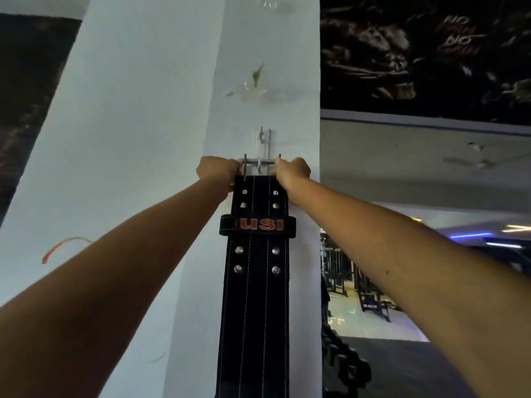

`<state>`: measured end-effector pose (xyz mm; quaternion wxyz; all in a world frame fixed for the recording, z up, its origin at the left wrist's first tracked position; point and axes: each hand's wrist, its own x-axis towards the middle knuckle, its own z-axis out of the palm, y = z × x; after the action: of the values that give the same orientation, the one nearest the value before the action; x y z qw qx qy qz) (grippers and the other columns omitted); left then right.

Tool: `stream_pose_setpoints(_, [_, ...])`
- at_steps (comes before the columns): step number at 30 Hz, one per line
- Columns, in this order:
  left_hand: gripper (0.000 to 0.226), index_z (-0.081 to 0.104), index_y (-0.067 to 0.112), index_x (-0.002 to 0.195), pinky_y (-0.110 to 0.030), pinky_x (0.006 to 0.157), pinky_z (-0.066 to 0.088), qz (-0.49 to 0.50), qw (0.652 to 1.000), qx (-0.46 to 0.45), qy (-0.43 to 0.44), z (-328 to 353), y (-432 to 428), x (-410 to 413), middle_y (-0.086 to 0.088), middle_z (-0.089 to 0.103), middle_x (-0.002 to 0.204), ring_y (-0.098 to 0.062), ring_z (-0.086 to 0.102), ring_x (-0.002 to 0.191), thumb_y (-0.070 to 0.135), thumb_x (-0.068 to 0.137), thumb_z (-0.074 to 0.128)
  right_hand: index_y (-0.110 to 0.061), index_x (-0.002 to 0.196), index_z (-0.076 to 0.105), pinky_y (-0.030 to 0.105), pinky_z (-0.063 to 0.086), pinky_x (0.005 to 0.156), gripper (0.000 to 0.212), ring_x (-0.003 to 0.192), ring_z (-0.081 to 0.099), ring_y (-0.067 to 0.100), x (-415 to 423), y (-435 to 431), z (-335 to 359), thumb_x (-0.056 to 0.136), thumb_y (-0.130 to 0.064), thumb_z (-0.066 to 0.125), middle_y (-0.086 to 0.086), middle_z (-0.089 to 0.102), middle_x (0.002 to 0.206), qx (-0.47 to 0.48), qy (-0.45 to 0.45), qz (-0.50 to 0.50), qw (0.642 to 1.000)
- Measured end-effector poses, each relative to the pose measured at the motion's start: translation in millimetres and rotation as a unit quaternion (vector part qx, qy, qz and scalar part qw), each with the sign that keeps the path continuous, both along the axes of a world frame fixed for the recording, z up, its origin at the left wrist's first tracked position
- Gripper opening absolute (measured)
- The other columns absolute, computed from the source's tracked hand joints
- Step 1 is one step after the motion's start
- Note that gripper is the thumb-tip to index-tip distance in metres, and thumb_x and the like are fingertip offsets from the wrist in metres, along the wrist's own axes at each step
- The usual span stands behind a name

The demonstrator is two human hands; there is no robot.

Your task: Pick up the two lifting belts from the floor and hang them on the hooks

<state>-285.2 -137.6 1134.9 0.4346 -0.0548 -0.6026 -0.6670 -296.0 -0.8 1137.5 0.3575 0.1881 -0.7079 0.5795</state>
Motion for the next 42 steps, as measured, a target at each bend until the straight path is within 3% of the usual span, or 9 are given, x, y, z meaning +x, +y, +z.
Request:
stream_pose_setpoints(5, [0.032, 0.077, 0.012, 0.098, -0.037, 0.091, 0.057, 0.039, 0.998, -0.004, 0.053, -25.3, -5.8, -16.1, -0.01, 0.075, 0.102, -0.025, 0.071, 0.094, 0.036, 0.076, 0.08, 0.001, 0.123, 0.054, 0.025, 0.039, 0.053, 0.039, 0.086, 0.054, 0.022, -4.7, 3.0, -8.0, 0.096, -0.027, 0.051, 0.012, 0.062, 0.114, 0.007, -0.011, 0.016, 1.0])
stream_pose_setpoints(7, [0.04, 0.076, 0.011, 0.106, -0.035, 0.095, 0.054, 0.046, 0.997, -0.004, 0.061, -32.4, -6.8, -16.6, -0.01, 0.074, 0.106, -0.024, 0.069, 0.097, 0.039, 0.078, 0.078, -0.001, 0.121, 0.057, 0.025, 0.041, 0.06, 0.038, 0.086, 0.055, 0.022, -4.8, 1.8, -14.0, 0.096, -0.029, 0.052, 0.009, 0.063, 0.111, 0.009, -0.007, 0.009, 1.0])
stream_pose_setpoints(12, [0.037, 0.074, 0.014, 0.082, -0.043, 0.086, 0.059, 0.028, 0.999, -0.014, 0.017, -38.4, -13.0, -8.5, -0.012, 0.073, 0.096, -0.029, 0.071, 0.093, 0.048, 0.07, 0.081, -0.007, 0.105, 0.067, 0.024, 0.037, 0.053, 0.035, 0.077, 0.059, 0.024, 4.2, -1.4, -25.4, 0.093, -0.039, 0.057, 0.008, 0.069, 0.101, 0.0, 0.028, -0.05, 0.998])
stream_pose_setpoints(17, [0.035, 0.066, 0.011, 0.075, -0.034, 0.057, 0.056, -0.025, 0.999, 0.024, -0.03, -53.8, -18.1, 5.1, -0.012, 0.074, 0.094, -0.024, 0.071, 0.075, 0.041, 0.072, 0.083, -0.008, 0.1, 0.066, 0.037, 0.054, 0.076, 0.036, 0.087, 0.066, 0.03, 25.0, -0.7, -32.7, 0.091, -0.042, 0.059, 0.008, 0.071, 0.099, 0.047, 0.04, -0.125, 0.99])
stream_pose_setpoints(22, [0.03, 0.069, 0.015, 0.068, -0.04, 0.079, 0.058, -0.016, 1.0, -0.026, 0.001, -112.1, -24.2, 21.1, -0.011, 0.073, 0.085, -0.026, 0.07, 0.08, 0.042, 0.082, 0.074, -0.012, 0.081, 0.056, 0.026, 0.037, 0.053, 0.024, 0.059, 0.053, 0.016, 43.9, 13.9, -78.8, 0.097, -0.029, 0.054, -0.003, 0.054, 0.066, 0.176, 0.078, -0.176, 0.965])
stream_pose_setpoints(28, [0.039, 0.07, 0.008, 0.104, -0.044, 0.081, 0.055, 0.132, 0.953, -0.235, 0.14, -164.7, -7.0, 46.1, -0.011, 0.073, 0.094, -0.019, 0.065, 0.087, 0.038, 0.1, 0.046, -0.003, 0.115, 0.064, 0.042, 0.053, 0.078, 0.033, 0.097, 0.063, 0.033, 47.3, 11.4, -147.6, 0.102, -0.026, 0.044, 0.017, 0.07, 0.105, 0.197, 0.205, -0.169, 0.944])
stream_pose_setpoints(33, [0.049, 0.036, 0.009, 0.147, -0.037, 0.103, 0.039, 0.216, 0.917, -0.323, 0.091, -185.6, 2.3, 51.9, -0.013, 0.05, 0.144, -0.027, 0.044, 0.133, 0.031, 0.103, 0.038, -0.005, 0.151, 0.024, 0.037, 0.02, 0.119, 0.055, 0.149, 0.018, 0.03, 59.6, 10.5, -179.1, 0.102, -0.018, 0.044, 0.017, 0.024, 0.16, 0.321, 0.163, -0.194, 0.913])
stream_pose_setpoints(37, [0.053, 0.028, 0.007, 0.151, -0.052, 0.109, 0.035, 0.268, 0.839, -0.473, 0.025, -197.4, 2.4, 91.7, -0.015, 0.026, 0.161, -0.031, 0.022, 0.149, 0.029, 0.103, 0.036, -0.002, 0.152, 0.018, 0.034, 0.011, 0.121, 0.057, 0.151, 0.005, 0.027, 100.3, 20.1, -195.3, 0.103, -0.019, 0.04, 0.015, 0.009, 0.163, 0.397, 0.136, -0.2, 0.885])
stream_pose_setpoints(42, [0.045, 0.046, 0.006, 0.141, -0.046, 0.111, 0.036, 0.269, 0.788, -0.551, 0.062, -204.1, -0.4, 181.2, -0.017, 0.045, 0.15, -0.034, 0.044, 0.137, 0.026, 0.101, 0.041, 0.001, 0.145, 0.036, 0.035, 0.015, 0.121, 0.048, 0.147, 0.025, 0.031, 178.2, 36.0, -214.0, 0.099, -0.009, 0.043, 0.019, 0.032, 0.156, 0.387, 0.206, -0.176, 0.881])
